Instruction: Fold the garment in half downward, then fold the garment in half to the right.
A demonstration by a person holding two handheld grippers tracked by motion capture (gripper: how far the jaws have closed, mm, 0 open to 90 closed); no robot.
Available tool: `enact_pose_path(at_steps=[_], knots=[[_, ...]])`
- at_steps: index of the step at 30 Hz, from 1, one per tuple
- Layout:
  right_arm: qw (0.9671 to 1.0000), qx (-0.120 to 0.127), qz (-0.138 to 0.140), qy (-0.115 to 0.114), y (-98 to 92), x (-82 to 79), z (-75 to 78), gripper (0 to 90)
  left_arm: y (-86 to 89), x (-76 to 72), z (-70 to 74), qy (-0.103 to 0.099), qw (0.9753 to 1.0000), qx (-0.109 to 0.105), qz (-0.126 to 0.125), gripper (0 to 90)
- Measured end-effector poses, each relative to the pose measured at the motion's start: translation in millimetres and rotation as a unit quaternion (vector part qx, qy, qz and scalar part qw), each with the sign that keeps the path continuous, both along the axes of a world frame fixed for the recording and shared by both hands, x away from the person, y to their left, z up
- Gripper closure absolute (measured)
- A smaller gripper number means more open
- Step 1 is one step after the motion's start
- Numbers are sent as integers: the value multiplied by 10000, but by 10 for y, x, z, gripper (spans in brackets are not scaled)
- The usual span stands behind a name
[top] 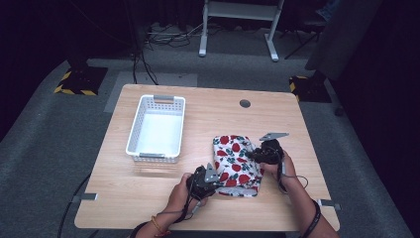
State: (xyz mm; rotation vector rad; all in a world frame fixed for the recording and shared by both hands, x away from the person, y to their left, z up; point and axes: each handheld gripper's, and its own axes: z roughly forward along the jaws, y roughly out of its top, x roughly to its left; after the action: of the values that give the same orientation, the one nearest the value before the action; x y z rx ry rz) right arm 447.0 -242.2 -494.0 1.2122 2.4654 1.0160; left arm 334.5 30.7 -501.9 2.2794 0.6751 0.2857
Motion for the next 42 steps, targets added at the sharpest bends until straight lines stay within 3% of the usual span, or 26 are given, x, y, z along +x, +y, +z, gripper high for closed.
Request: enact_pose_path(at_steps=[4,22,42], knots=[[10000,48,-32,-34,-4,-12,-11,770,25,15,-7,2,10000,-44,19,815],[9999,5,64,-149,163,-40,-21,790,201,11,6,-23,10000,60,11,827],[9989,17,462,-125,671,87,-20,799,644,-31,36,22,9994,230,241,827]])
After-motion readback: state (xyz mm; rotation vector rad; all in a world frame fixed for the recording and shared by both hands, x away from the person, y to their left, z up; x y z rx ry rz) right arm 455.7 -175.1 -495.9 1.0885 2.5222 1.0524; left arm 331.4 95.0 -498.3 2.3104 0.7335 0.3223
